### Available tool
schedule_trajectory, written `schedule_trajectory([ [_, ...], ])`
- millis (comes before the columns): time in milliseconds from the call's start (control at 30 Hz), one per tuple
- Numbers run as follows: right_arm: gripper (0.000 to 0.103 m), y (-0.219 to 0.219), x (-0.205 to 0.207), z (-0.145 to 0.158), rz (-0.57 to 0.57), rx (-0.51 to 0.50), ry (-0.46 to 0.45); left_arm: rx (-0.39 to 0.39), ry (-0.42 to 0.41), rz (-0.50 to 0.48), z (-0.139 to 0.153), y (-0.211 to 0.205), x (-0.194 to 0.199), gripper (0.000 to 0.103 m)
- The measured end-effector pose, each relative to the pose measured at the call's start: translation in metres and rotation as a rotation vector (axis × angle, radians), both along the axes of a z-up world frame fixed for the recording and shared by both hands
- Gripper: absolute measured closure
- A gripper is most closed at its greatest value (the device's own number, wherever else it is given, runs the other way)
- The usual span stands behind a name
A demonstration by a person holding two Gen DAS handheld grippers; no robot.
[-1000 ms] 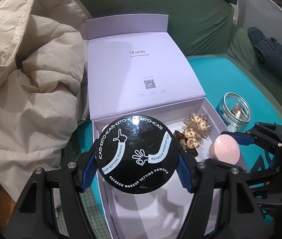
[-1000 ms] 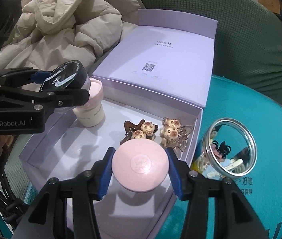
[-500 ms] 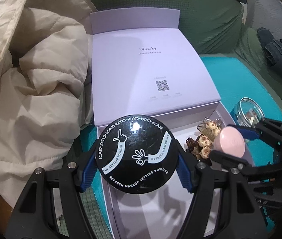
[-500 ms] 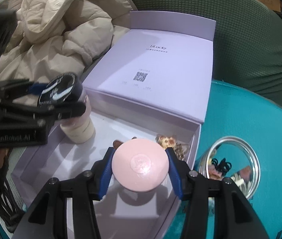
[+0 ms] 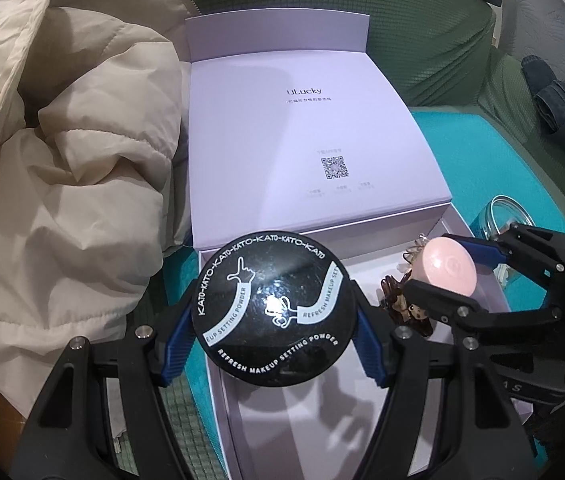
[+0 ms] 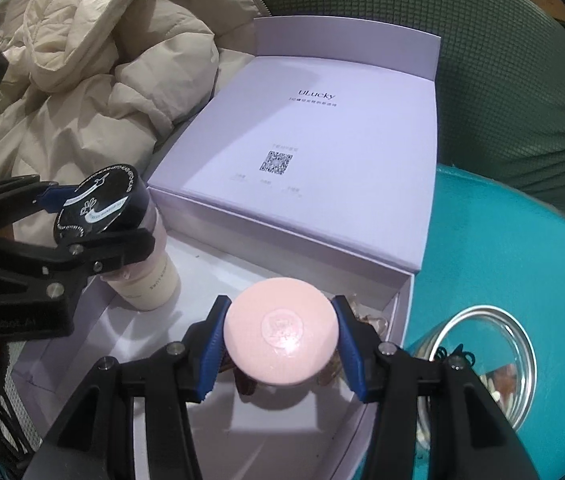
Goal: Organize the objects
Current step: 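Lower black compact into box and open left gripper while right lowers pink compact inside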
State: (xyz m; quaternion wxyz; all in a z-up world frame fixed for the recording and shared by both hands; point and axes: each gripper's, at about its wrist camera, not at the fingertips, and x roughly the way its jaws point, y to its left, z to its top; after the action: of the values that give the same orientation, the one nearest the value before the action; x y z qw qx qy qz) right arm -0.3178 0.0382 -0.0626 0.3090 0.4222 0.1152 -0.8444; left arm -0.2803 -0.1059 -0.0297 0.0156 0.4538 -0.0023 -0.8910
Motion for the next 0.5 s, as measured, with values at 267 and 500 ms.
schedule_trajectory([
  [267,0.051,-0.0086,-0.0033,-0.0032,-0.008,0.028,0.015,-0.001,0.003,0.015,-0.0022,-0.0006,0.0016,0.036],
  [500,0.051,-0.0107,-0.0032,-0.0046,-0.024,0.053,0.021,-0.011,0.007,0.029,-0.004,0.0001,0.0002,0.036],
])
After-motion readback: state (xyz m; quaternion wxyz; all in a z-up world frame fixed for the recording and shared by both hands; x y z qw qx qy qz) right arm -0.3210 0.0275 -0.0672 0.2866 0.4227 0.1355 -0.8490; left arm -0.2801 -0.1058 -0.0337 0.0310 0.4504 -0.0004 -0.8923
